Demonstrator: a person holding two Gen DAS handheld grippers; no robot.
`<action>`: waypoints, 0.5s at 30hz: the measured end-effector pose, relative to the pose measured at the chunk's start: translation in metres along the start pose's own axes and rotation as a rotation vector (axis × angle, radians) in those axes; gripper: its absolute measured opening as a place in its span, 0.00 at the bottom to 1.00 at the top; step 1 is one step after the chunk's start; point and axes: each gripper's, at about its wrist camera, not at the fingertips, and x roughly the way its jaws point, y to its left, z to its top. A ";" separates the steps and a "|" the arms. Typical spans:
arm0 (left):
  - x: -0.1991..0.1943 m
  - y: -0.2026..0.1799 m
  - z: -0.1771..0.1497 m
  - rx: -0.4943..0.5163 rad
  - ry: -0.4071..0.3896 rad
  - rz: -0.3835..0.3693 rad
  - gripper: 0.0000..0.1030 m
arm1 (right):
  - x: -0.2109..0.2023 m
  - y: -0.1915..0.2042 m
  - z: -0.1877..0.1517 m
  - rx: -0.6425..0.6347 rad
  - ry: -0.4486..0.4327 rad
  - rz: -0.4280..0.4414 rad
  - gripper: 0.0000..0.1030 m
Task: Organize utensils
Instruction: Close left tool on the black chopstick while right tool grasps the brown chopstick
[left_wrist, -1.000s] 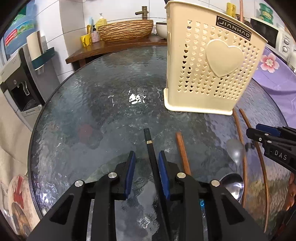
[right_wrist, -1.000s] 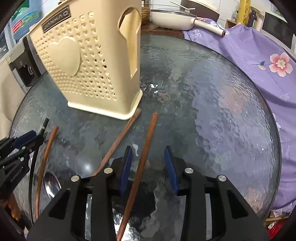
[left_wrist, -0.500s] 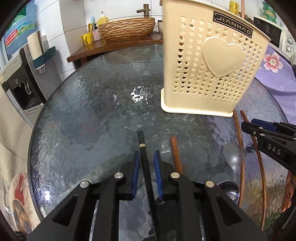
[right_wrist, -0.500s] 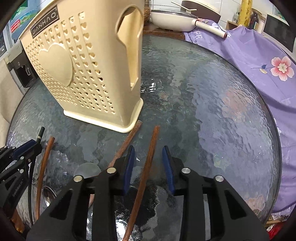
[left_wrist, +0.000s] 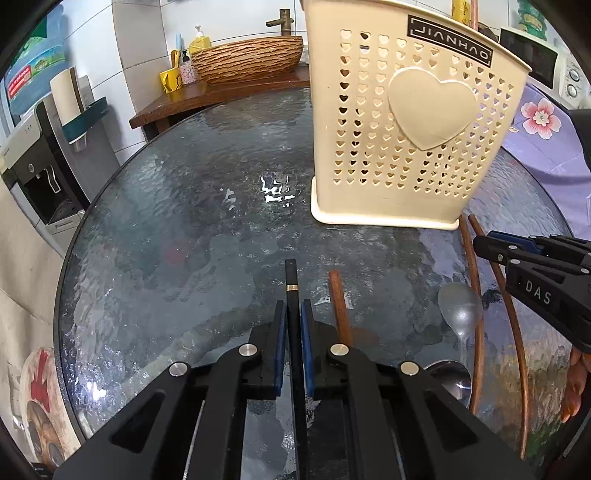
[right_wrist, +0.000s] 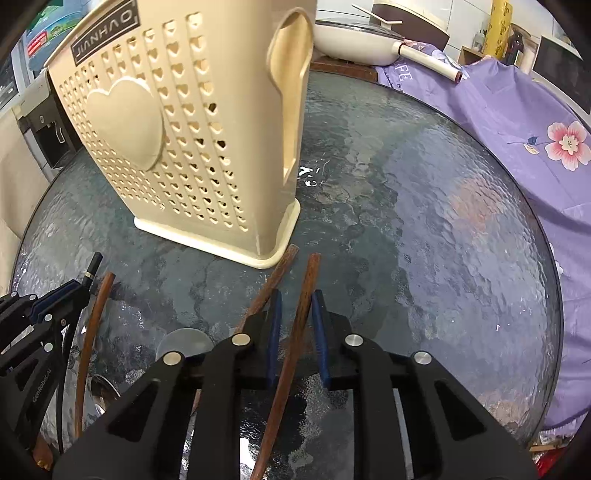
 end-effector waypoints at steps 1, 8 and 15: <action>0.000 -0.001 -0.001 0.002 -0.001 0.000 0.07 | 0.000 0.000 0.000 0.001 -0.002 0.002 0.14; -0.001 0.001 0.000 -0.002 0.000 -0.023 0.07 | -0.003 0.005 -0.005 -0.013 -0.020 0.002 0.10; 0.002 0.006 0.003 0.001 -0.002 -0.032 0.07 | -0.004 -0.004 -0.004 0.017 -0.034 0.041 0.09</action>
